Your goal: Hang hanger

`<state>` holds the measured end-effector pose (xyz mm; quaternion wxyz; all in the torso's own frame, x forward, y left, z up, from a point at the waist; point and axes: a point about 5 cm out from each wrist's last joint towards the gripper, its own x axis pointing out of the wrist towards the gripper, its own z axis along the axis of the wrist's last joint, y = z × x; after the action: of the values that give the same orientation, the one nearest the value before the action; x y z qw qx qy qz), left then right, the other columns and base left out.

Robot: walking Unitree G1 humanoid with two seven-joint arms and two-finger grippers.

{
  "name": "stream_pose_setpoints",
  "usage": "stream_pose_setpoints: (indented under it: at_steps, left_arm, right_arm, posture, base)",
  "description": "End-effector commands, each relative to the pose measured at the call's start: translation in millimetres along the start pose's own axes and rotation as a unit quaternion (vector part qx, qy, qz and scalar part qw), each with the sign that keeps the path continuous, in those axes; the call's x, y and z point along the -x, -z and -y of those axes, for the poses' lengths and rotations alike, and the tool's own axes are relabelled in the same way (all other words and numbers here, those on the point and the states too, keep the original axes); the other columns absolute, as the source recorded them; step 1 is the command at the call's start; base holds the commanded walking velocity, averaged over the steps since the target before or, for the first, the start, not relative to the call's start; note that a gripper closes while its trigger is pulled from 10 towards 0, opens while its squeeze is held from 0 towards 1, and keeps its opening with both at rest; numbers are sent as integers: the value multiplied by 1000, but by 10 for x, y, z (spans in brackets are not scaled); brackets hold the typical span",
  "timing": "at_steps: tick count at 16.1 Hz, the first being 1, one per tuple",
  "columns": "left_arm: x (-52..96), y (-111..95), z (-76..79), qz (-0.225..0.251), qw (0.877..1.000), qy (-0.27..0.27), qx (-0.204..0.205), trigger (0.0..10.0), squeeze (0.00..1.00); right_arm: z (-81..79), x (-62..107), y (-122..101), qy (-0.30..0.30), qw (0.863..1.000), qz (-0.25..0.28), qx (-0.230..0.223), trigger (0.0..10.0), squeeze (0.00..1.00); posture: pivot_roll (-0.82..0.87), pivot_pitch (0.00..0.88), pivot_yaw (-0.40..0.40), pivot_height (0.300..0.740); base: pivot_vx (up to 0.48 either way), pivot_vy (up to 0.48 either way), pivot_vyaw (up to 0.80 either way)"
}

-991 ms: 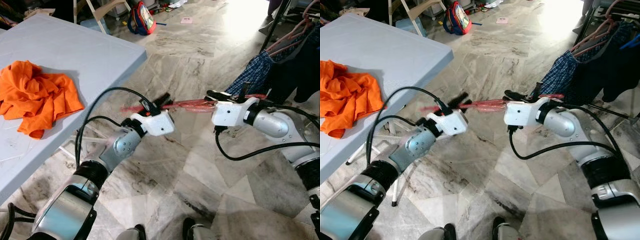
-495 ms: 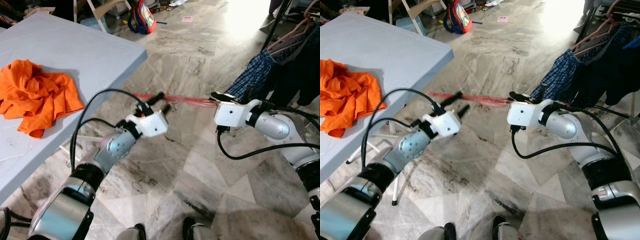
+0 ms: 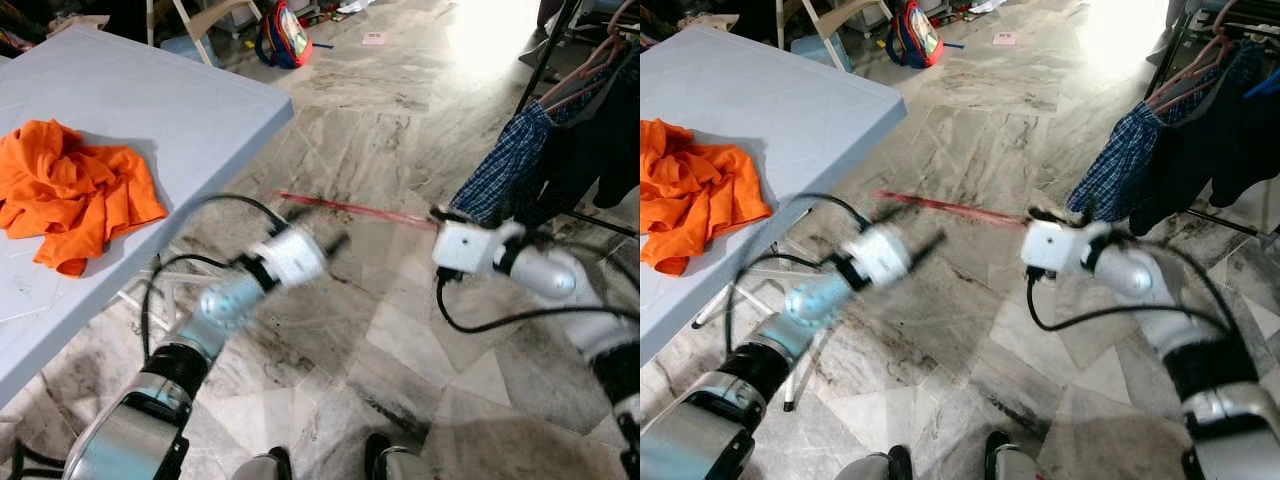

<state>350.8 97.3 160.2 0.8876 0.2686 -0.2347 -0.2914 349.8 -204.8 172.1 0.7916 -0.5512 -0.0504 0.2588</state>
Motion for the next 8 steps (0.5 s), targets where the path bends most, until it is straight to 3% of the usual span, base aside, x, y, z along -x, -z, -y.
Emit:
stream_pose_setpoints:
  at_steps: [1, 4, 5, 8]
  left_arm:
    - [102, 98, -100, -28, 998, -54, 25, 10000, 1000]
    - [189, 214, -221, -64, 985, -136, 88, 10000, 1000]
    - [271, 333, -234, -101, 970, -172, 140, 10000, 1000]
    - [425, 507, -107, -157, 955, -173, 183, 10000, 1000]
  right_arm:
    - [-63, 21, 47, 16, 999, -14, -34, 0, 0]
    - [-223, 51, 137, 22, 996, -43, -71, 0, 0]
    - [-332, 79, 220, 37, 990, -75, -111, 0, 0]
    - [-457, 157, 341, 83, 971, -126, -186, 0, 0]
  posture:
    - [1, 240, 80, 740]
    - [1, 241, 78, 740]
    - [3, 242, 71, 740]
    - [5, 246, 66, 740]
  base:
    - [0, 0, 0]
    - [0, 0, 0]
    - [0, 0, 0]
    - [0, 0, 0]
